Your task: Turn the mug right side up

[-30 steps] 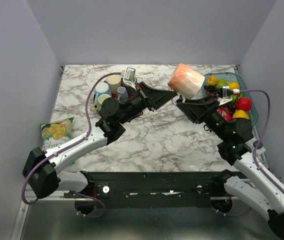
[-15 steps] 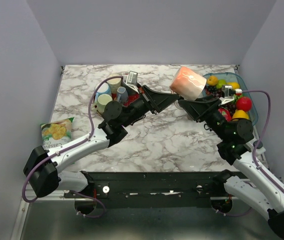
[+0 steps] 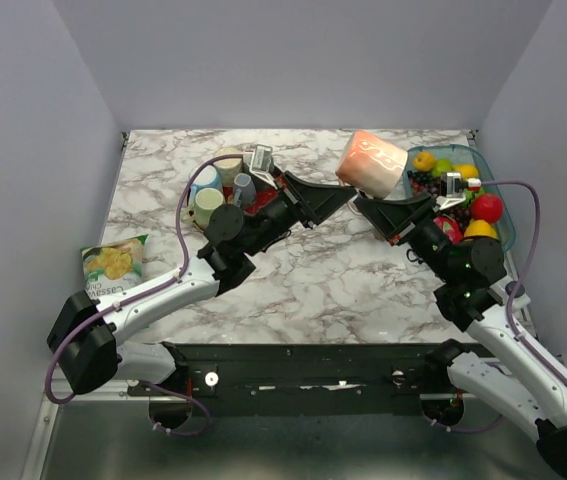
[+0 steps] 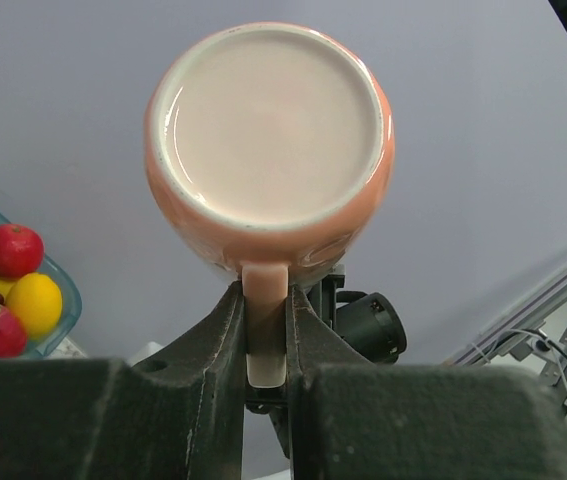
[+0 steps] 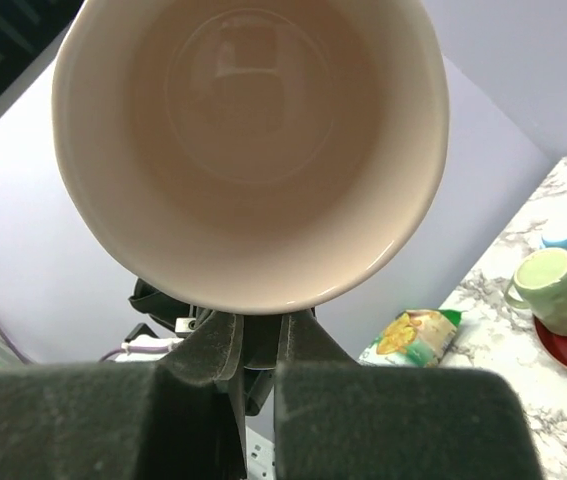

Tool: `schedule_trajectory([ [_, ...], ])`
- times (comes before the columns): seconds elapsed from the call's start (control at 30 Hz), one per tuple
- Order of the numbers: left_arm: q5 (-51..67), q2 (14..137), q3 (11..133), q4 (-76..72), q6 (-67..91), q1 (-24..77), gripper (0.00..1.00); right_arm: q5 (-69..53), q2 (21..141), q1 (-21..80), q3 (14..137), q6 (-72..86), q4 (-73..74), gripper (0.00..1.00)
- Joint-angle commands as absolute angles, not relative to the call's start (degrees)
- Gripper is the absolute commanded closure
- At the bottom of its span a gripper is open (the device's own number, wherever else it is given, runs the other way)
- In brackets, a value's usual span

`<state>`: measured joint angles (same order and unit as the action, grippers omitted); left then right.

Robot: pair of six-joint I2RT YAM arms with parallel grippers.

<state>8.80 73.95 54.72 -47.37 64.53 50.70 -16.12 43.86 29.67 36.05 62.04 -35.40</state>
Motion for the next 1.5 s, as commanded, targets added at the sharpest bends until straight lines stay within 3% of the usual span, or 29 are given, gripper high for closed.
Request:
schedule_trajectory([
  [0.0,10.7,72.2,54.7,-51.5,63.4,52.1,1.00,-11.0,42.9,29.4,39.0,56.7,-30.2,0.99],
  [0.1,10.8,71.9,54.1,-51.3,62.8,52.1,0.79,-10.5,42.3,29.4,39.9,55.3,-28.9,0.99],
  [0.13,10.7,71.8,54.1,-51.0,62.3,52.1,0.59,-10.3,41.9,29.4,40.1,55.0,-28.6,0.99],
  [0.17,10.5,71.6,53.8,-50.5,62.0,52.1,0.52,-10.1,41.7,29.4,40.3,54.6,-27.8,0.99],
  [0.33,9.2,69.3,53.8,-44.5,57.7,52.0,0.24,-8.2,40.2,29.4,41.7,51.9,-23.8,0.99],
  [0.53,2.7,63.5,53.6,-26.3,47.7,52.0,0.02,-3.3,39.5,29.4,44.7,46.4,-13.6,0.99],
  [0.93,-22.0,56.0,61.3,11.1,29.1,50.6,0.01,3.3,55.5,29.4,60.2,33.5,4.0,0.99],
  [1.47,-24.3,53.0,67.4,28.9,27.1,49.5,0.01,10.0,80.8,29.5,73.1,29.3,12.0,1.00],
])
